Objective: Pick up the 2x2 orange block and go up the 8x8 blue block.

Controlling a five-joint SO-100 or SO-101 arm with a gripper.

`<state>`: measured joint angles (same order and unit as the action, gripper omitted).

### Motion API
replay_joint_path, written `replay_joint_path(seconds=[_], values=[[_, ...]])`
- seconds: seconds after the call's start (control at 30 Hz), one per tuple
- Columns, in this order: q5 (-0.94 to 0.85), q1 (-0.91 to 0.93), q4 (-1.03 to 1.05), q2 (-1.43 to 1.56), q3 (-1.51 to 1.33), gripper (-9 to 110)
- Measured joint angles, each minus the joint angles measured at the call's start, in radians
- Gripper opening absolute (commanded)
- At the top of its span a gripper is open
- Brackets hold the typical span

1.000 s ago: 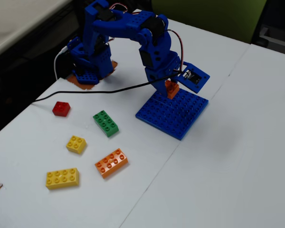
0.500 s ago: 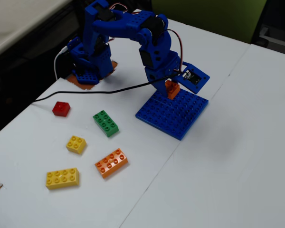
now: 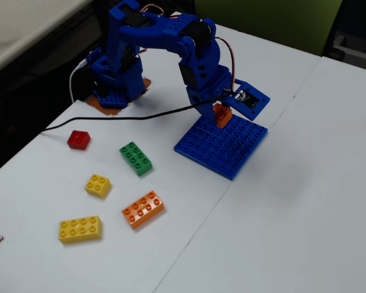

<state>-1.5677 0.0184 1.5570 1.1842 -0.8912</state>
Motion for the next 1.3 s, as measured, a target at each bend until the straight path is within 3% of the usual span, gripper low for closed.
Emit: replay_joint_path(seconds=[1.3], values=[[-0.014, -0.002, -0.009, -0.002, 0.0, 0]])
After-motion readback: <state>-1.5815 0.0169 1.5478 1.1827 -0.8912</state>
